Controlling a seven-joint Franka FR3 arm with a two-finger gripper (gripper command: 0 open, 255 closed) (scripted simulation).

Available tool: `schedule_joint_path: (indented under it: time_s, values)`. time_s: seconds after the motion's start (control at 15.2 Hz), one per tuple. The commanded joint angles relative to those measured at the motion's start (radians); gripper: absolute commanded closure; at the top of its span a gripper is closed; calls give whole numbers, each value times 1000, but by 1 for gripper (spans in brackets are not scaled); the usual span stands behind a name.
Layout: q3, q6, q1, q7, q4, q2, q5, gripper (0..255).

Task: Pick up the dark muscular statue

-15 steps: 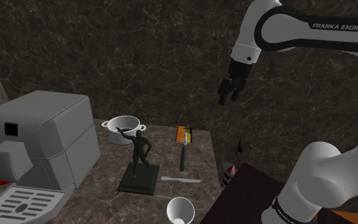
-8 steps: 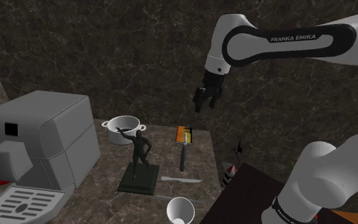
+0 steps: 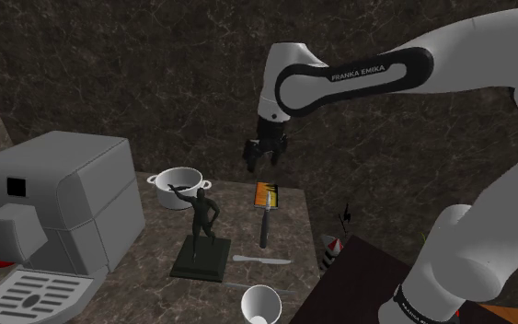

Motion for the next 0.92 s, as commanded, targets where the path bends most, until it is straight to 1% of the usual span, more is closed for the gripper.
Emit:
schedule_joint_path:
  time_s: [0.0, 0.46, 0.86]
  values:
    - [19, 23, 4, 35, 47, 70, -14, 0]
    - [61, 82, 29, 157, 247, 339, -93, 0]
    - [64, 80, 76, 248, 480, 583, -170, 0]
